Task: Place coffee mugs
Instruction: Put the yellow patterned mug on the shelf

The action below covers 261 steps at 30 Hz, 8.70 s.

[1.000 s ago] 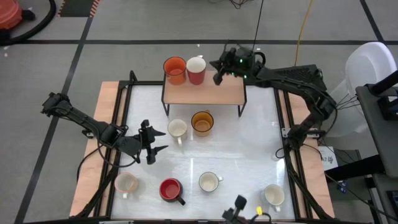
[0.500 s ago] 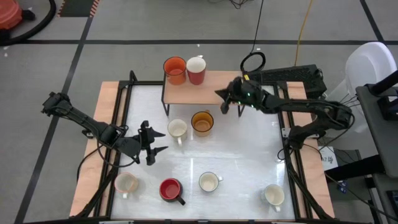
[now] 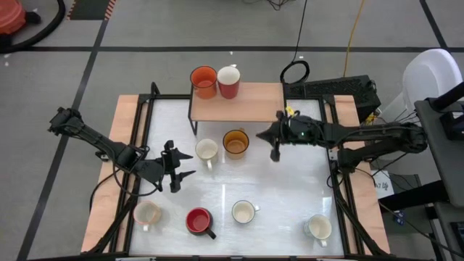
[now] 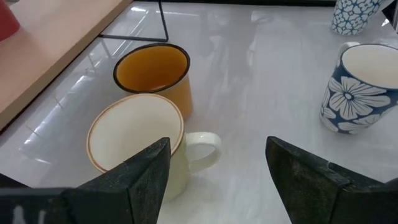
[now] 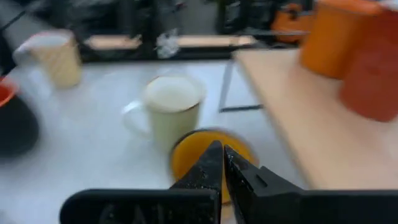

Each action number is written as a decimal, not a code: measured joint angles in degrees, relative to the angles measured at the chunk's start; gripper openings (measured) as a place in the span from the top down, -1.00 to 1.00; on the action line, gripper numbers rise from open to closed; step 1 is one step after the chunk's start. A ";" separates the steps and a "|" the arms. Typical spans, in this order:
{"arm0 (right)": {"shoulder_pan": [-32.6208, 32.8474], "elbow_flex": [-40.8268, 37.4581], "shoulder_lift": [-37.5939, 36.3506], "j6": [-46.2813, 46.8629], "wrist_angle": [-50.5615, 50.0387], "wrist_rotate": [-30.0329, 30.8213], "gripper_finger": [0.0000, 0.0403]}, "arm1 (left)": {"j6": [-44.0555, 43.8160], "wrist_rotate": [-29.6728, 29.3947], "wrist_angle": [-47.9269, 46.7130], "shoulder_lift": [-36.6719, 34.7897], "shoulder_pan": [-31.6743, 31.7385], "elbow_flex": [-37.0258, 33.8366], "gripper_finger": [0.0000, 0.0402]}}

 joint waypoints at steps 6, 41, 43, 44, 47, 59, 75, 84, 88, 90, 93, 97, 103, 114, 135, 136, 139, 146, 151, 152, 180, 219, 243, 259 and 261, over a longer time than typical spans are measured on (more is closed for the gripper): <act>6.95 0.00 0.34 -0.65 -1.36 0.03 1.00 | -0.87 0.91 0.01 0.00 0.00 0.00 -0.34; 12.48 0.00 0.48 -2.25 -7.05 0.35 1.00 | -13.01 16.76 -18.94 0.00 0.23 6.26 -0.34; 12.48 0.00 0.48 -2.31 -7.05 0.37 1.00 | -15.60 16.76 -22.51 0.00 -0.70 7.54 -0.34; 12.48 0.00 0.48 -2.34 -7.07 0.37 1.00 | -16.76 16.76 -23.68 0.00 -1.24 8.09 -0.34; 12.48 0.00 0.49 -2.37 -7.06 0.39 1.00 | -19.57 16.85 -25.85 0.00 -2.95 9.24 -0.34; 12.48 0.00 0.48 -2.38 -7.05 0.39 1.00 | -31.90 30.12 -37.68 0.00 -9.29 10.10 -0.34; 12.46 0.00 0.50 -2.38 -7.03 0.37 1.00 | -47.43 34.90 -37.84 0.00 -21.02 10.10 0.17; 12.46 0.00 0.49 -2.38 -7.03 0.37 1.00 | -58.85 32.97 -38.07 0.00 -26.45 8.78 0.20; 12.46 0.00 0.48 -2.38 -7.05 0.37 1.00 | -61.20 32.63 -38.44 0.00 -28.04 7.95 0.20; 12.46 0.00 0.50 -2.38 -7.17 0.37 1.00 | -62.56 32.54 -39.22 0.00 -28.38 7.57 0.20; 12.46 0.00 0.50 -2.38 -7.55 0.37 1.00 | -64.75 32.45 -40.86 0.00 -29.09 6.63 0.19; 12.46 0.00 0.48 -2.38 -7.67 0.37 1.00 | -65.29 32.49 -40.78 0.02 -30.41 4.39 0.06; 12.46 0.00 0.50 -2.38 -7.81 0.37 1.00 | -66.10 32.12 -40.70 0.02 -31.83 3.30 -0.31; 12.46 0.00 0.48 -2.59 -7.82 0.37 1.00 | -70.13 31.57 -40.50 0.02 -32.00 3.30 -0.10; 12.46 -0.02 0.48 -1.97 -7.43 1.75 1.00 | -79.88 28.68 -39.03 0.02 -30.76 3.30 0.63; 12.46 -0.02 0.48 -1.97 -7.18 2.15 1.00 | -79.81 28.41 -39.10 0.02 -30.53 3.30 0.63; 12.46 -0.02 0.49 -1.97 -5.93 3.78 1.00 | -77.80 28.15 -39.14 0.02 -29.98 3.32 0.74; 12.46 -0.02 0.48 -2.26 -5.48 4.66 1.00 | -72.87 27.69 -41.02 0.02 -28.95 3.39 0.93; 12.46 -0.02 0.50 -2.59 -5.12 4.85 1.00 | -73.61 24.15 -44.65 -0.11 -27.99 4.03 0.93; 12.46 -0.02 0.50 -2.60 -4.94 4.85 1.00 | -74.80 23.09 -46.43 -0.11 -27.80 4.45 0.93; 20.26 1.67 22.13 -17.98 42.54 28.50 0.72 | -75.42 -22.30 -69.57 0.46 -19.26 22.86 0.93; 26.46 20.96 41.16 -48.96 40.16 40.89 0.27 | -27.31 -15.50 -19.41 14.30 1.46 22.78 0.93; 26.14 20.94 41.16 -47.79 37.16 44.47 0.72 | -22.82 -15.18 -18.96 14.19 1.30 22.77 0.69; 27.60 20.83 34.01 -44.76 28.57 45.95 0.96 | -6.06 -21.17 -14.34 13.31 -4.16 22.80 -0.21; 27.86 20.83 31.85 -41.52 25.94 44.01 0.97 | -0.57 -22.56 -10.43 13.32 -5.43 22.82 -0.24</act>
